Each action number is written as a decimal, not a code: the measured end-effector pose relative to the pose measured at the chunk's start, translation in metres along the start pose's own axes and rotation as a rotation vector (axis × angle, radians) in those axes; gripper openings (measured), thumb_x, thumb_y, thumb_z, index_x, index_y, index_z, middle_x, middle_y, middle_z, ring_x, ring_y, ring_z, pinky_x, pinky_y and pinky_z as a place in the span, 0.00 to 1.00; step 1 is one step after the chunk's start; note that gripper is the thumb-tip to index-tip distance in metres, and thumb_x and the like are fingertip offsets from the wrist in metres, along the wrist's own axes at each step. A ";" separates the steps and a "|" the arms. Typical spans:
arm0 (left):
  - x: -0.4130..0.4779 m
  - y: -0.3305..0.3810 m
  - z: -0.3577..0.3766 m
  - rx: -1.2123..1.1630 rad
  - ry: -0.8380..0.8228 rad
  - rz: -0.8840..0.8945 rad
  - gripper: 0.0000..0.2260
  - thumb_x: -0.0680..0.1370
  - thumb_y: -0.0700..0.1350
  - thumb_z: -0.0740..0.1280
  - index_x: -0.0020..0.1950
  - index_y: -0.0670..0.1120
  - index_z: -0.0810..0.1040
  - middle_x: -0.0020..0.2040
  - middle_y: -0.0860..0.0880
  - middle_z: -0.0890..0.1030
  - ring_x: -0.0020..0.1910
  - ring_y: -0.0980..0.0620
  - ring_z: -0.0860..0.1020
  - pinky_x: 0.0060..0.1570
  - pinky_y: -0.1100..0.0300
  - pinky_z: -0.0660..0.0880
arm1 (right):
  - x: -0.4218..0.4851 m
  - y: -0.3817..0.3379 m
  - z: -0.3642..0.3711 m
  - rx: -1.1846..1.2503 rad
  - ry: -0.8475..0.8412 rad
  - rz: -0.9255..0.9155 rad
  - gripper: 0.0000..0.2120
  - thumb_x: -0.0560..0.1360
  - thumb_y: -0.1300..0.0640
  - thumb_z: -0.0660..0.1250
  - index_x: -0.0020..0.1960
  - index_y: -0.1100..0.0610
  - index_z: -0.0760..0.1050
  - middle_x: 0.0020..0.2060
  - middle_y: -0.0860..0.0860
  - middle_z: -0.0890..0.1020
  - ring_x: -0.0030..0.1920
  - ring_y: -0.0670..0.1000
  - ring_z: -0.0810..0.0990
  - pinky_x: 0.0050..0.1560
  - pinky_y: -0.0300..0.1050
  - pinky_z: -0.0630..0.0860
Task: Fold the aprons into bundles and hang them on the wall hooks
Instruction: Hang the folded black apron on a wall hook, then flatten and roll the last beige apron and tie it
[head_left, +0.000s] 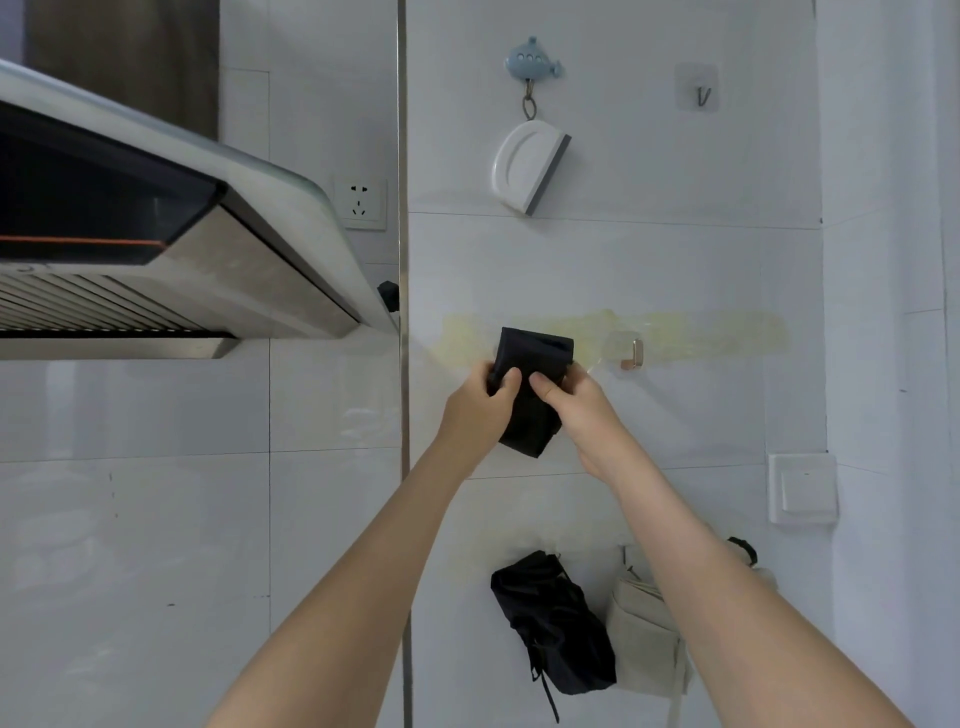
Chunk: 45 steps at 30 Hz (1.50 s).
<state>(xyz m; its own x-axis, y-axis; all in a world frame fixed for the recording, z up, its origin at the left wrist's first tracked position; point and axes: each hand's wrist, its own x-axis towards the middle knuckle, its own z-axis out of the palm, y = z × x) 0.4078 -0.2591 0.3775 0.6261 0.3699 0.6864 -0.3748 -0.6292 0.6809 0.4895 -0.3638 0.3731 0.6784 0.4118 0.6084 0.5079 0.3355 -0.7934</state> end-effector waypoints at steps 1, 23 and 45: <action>0.000 -0.001 0.001 0.040 0.030 0.017 0.09 0.82 0.50 0.60 0.54 0.46 0.72 0.46 0.50 0.77 0.43 0.54 0.75 0.37 0.65 0.71 | -0.002 0.000 0.001 -0.011 0.010 0.005 0.10 0.79 0.57 0.65 0.60 0.52 0.73 0.53 0.46 0.81 0.51 0.43 0.80 0.42 0.37 0.74; -0.147 -0.097 -0.082 0.308 0.167 -0.044 0.08 0.82 0.40 0.58 0.59 0.43 0.73 0.54 0.49 0.78 0.50 0.52 0.77 0.51 0.55 0.76 | -0.131 0.085 0.139 -0.428 0.065 -0.405 0.07 0.75 0.65 0.63 0.50 0.55 0.68 0.41 0.39 0.68 0.43 0.42 0.66 0.48 0.39 0.66; -0.449 -0.332 -0.445 0.759 -0.460 -1.021 0.13 0.82 0.42 0.55 0.61 0.39 0.75 0.49 0.44 0.77 0.44 0.50 0.71 0.35 0.64 0.66 | -0.395 0.307 0.489 -0.588 -0.870 0.913 0.24 0.75 0.57 0.66 0.68 0.61 0.63 0.54 0.57 0.74 0.49 0.54 0.74 0.36 0.43 0.72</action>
<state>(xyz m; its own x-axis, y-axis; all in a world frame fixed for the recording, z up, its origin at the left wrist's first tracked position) -0.0525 0.0879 -0.0432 0.6221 0.7288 -0.2860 0.7648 -0.4876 0.4211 0.1180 -0.0094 -0.1016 0.4525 0.7517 -0.4797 0.3626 -0.6466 -0.6712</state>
